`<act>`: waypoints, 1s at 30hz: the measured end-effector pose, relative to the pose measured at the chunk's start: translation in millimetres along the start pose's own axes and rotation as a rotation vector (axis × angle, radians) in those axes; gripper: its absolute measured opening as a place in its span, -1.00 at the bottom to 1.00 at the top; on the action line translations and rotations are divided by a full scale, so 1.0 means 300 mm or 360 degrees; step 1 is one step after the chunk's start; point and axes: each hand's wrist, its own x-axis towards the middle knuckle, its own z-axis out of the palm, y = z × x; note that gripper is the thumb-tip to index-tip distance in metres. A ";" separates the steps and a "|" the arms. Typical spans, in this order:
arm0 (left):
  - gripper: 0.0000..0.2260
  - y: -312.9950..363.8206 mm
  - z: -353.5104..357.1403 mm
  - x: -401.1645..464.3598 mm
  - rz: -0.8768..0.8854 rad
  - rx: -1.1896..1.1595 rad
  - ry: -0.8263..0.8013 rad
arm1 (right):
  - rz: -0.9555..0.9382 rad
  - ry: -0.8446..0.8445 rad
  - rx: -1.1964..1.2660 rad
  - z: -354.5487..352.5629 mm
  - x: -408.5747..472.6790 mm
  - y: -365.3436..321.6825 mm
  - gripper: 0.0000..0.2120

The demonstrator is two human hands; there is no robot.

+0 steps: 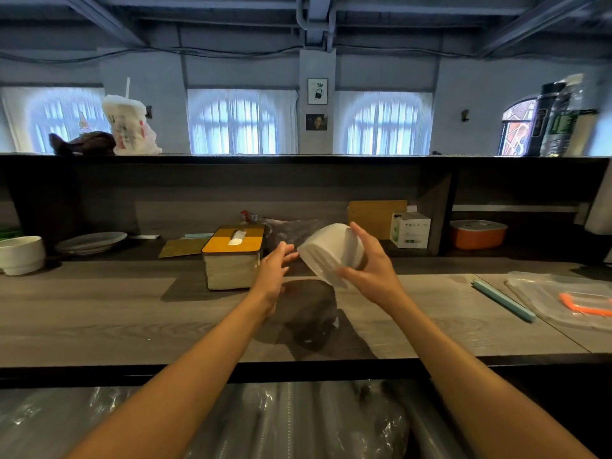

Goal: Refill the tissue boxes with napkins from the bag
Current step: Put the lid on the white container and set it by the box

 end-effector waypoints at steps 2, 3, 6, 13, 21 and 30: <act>-0.48 0.008 0.011 -0.002 -0.0118 -0.0208 -0.0109 | -0.0118 -0.0096 -0.0269 0.035 0.003 0.005 -0.09; -0.47 0.010 0.015 -0.005 -0.0165 -0.0290 -0.0123 | -0.0130 -0.0126 -0.0306 0.048 0.001 0.005 -0.07; -0.49 -0.006 0.011 -0.013 -0.0202 -0.0316 -0.0090 | -0.0129 -0.0268 -0.0352 0.085 -0.010 0.019 -0.07; -0.55 -0.069 -0.049 -0.015 -0.0086 0.0065 -0.0064 | -0.0035 -0.0513 -0.0522 0.196 -0.001 0.058 -0.11; -0.73 -0.090 -0.128 0.047 0.0583 0.0983 0.0131 | 0.0058 -0.0593 -0.0396 0.272 0.072 0.067 -0.33; -0.56 -0.041 -0.248 0.220 0.0536 0.1939 0.0213 | 0.0051 -0.0583 -0.0399 0.402 0.186 0.079 -0.31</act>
